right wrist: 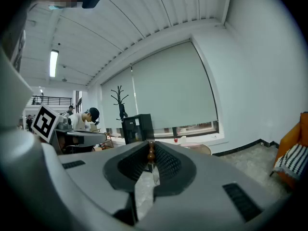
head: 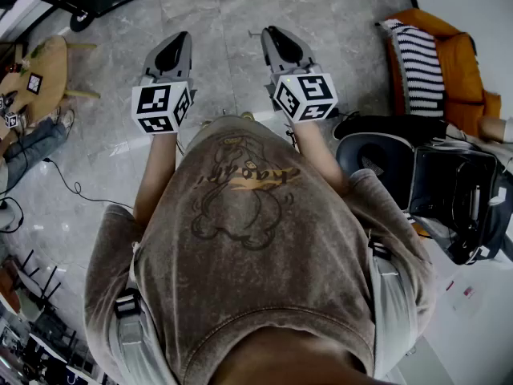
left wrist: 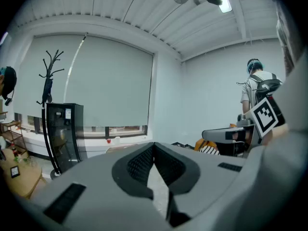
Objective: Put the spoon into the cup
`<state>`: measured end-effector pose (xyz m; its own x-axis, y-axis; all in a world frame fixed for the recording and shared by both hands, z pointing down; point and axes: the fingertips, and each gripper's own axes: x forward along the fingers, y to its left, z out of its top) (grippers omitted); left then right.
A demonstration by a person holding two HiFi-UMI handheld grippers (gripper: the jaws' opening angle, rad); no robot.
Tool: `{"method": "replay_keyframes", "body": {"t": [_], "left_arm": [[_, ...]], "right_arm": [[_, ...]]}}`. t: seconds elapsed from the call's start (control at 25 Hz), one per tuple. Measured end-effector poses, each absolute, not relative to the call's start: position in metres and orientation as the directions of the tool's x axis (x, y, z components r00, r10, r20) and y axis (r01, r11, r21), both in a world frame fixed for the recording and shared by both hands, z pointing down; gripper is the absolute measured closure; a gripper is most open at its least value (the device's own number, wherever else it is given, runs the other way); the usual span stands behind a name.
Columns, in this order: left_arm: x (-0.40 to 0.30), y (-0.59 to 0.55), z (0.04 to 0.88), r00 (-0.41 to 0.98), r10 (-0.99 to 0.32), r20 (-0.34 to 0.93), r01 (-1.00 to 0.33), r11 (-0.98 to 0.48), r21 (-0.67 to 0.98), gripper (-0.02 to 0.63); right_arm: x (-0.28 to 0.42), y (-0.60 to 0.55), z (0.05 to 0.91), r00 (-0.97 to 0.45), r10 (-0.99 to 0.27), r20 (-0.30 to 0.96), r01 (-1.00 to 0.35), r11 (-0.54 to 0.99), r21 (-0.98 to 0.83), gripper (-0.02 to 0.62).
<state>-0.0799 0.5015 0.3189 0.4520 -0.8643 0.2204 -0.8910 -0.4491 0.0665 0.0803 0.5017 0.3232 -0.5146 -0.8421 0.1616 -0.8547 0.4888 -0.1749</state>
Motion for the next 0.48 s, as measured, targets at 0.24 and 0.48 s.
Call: {"method": "replay_keyframes", "body": {"t": [0.24, 0.48], "left_arm": [[-0.061, 0.519, 0.311, 0.452, -0.863, 0.227, -0.891, -0.451, 0.059, 0.588], [-0.044, 0.536, 0.313, 0.436, -0.869, 0.232, -0.898, -0.437, 0.05, 0.588]], "right_arm": [[0.095, 0.521, 0.317, -0.531, -0.833, 0.154, -0.843, 0.502, -0.193, 0.543], [0.113, 0.54, 0.318, -0.546, -0.825, 0.147, -0.831, 0.511, -0.219, 0.543]]}}
